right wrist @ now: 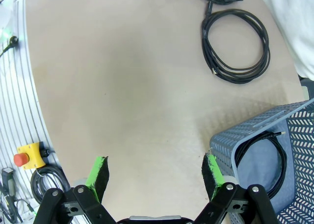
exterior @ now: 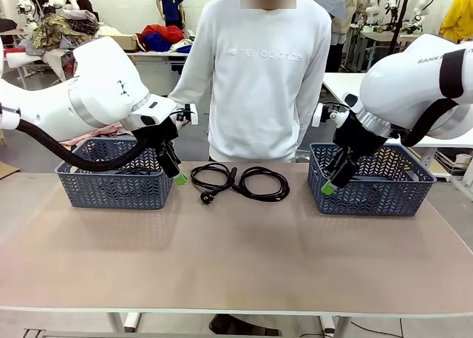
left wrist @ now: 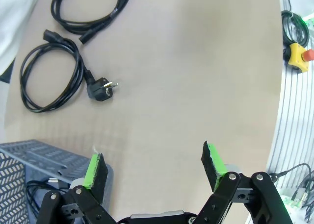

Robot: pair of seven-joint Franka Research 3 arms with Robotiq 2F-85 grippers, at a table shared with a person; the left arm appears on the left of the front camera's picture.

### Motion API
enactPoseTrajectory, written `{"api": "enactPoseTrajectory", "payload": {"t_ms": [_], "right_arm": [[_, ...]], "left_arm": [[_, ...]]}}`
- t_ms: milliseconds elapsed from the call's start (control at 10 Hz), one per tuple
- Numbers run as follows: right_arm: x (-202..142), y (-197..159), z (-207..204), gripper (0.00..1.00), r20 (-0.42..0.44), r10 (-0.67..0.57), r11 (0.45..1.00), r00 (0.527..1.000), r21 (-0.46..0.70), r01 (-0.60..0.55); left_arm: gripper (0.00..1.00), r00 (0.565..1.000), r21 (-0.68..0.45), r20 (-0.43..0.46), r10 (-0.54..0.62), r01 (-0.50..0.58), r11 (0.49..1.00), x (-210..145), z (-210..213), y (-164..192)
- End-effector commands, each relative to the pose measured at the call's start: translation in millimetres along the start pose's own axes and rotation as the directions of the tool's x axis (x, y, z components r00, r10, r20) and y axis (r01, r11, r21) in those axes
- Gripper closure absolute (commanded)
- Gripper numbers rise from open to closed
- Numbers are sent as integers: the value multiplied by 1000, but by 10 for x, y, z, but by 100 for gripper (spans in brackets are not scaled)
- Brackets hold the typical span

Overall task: Organize the cables according to human instructions.
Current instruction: Pick up a bundle of cables and place it in the basket indicated by the human.

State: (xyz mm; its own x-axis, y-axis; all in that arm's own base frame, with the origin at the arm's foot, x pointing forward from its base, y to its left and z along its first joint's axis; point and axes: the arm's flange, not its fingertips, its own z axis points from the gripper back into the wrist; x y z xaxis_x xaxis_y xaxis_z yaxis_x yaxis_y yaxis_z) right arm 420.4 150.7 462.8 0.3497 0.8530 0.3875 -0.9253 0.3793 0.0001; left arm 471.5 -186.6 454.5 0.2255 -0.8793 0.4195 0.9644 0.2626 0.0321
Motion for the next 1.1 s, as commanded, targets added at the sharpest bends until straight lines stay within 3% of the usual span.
{"api": "enactPoseTrajectory", "payload": {"t_ms": [0,1000], "right_arm": [[4,0,8,0,-3,-12,1000,1000,-6,12],[4,0,8,0,-3,-12,1000,1000,-6,12]], "left_arm": [[0,1000,2,3,-4,4,1000,-13,15,11],[0,1000,2,3,-4,4,1000,-13,15,11]]}}
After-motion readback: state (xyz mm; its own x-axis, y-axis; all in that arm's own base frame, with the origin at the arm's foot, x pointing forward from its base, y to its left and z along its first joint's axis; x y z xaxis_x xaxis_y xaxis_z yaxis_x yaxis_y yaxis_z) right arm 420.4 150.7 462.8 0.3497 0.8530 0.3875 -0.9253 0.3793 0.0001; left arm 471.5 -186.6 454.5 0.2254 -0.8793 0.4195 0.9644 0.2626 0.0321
